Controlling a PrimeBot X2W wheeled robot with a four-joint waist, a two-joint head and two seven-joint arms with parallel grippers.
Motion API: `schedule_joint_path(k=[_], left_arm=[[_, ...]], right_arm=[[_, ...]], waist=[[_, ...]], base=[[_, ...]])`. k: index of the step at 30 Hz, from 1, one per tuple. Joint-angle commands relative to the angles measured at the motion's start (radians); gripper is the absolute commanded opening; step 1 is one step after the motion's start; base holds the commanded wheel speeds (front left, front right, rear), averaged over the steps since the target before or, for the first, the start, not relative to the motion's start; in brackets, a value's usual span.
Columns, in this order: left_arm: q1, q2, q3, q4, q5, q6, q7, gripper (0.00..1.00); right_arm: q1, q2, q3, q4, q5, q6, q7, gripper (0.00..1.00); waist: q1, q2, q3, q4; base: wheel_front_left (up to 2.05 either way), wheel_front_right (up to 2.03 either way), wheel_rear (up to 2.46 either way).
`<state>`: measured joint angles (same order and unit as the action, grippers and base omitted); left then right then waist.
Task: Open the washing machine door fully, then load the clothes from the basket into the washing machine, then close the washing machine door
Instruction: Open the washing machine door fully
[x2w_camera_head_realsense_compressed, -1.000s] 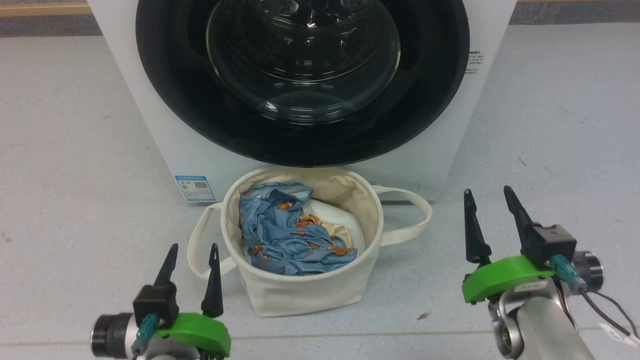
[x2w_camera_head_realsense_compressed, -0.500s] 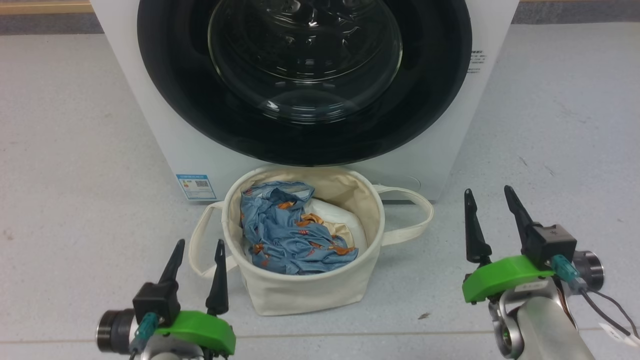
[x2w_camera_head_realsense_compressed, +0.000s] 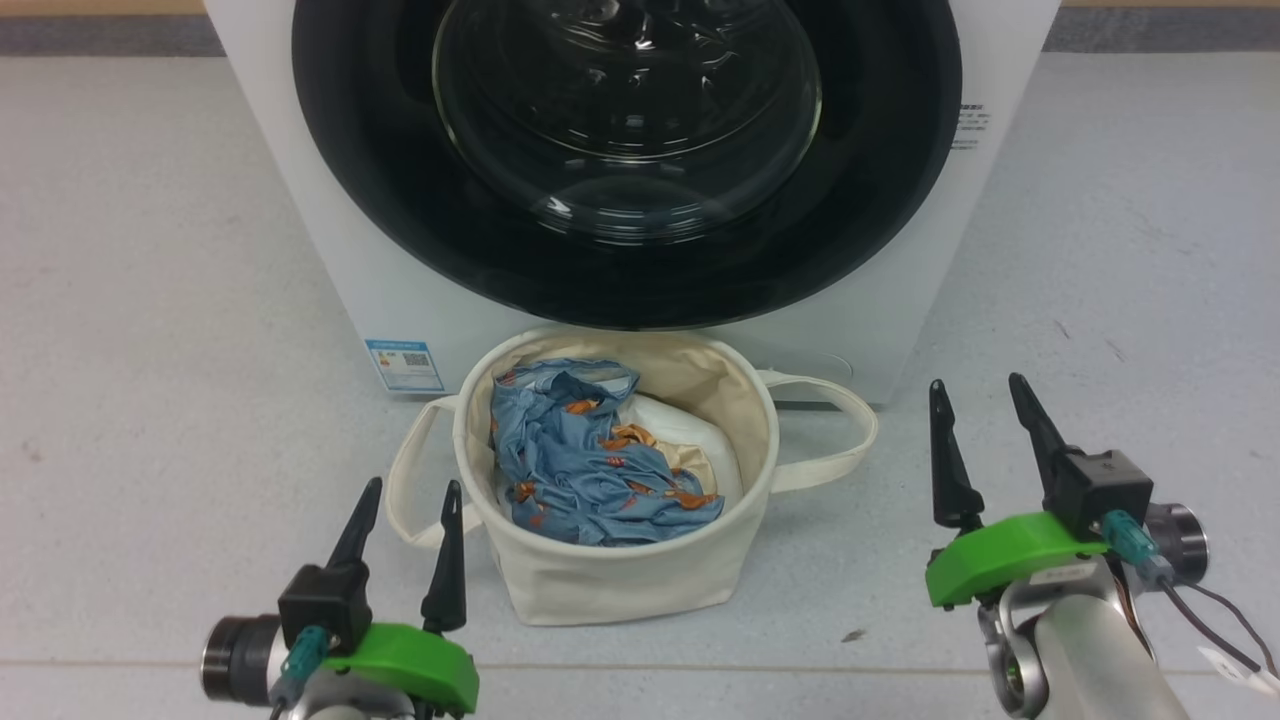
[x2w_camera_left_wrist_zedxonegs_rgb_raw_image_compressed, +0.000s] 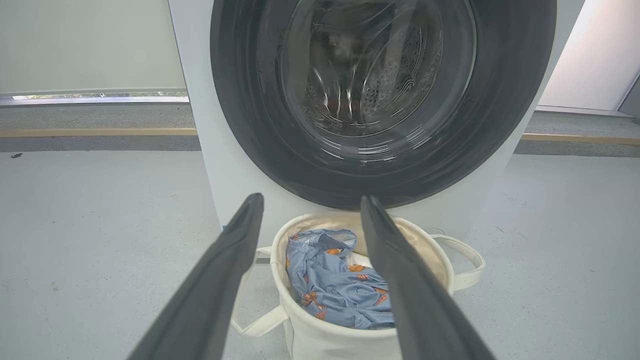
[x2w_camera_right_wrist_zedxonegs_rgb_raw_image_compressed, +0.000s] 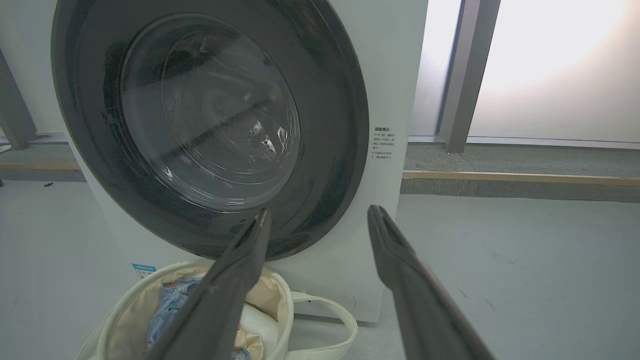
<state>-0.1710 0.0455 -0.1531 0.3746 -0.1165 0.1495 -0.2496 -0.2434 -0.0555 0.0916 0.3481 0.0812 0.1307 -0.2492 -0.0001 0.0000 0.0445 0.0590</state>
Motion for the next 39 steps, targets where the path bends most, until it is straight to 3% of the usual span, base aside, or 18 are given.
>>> schedule_joint_path(k=[1,24,39], left_arm=[[-0.039,0.005,0.027,-0.030,0.005,0.003,-0.012,1.00],[-0.041,0.005,0.026,-0.047,-0.017,0.003,-0.012,1.00],[-0.033,0.005,0.024,-0.051,-0.006,0.006,-0.012,1.00]], right_arm=[[-0.037,0.005,0.019,-0.023,0.005,0.000,-0.013,1.00],[-0.042,0.005,0.022,-0.023,0.003,0.000,-0.013,1.00],[-0.040,0.005,0.023,-0.025,0.008,0.000,-0.013,1.00]], waist=[[0.0001,0.0000,0.001,0.001],[0.0001,0.0000,0.005,0.009],[0.0001,0.0000,0.003,0.008]], base=[[0.95,1.01,-1.96],[1.02,1.07,-2.09],[0.30,0.30,-0.61]])
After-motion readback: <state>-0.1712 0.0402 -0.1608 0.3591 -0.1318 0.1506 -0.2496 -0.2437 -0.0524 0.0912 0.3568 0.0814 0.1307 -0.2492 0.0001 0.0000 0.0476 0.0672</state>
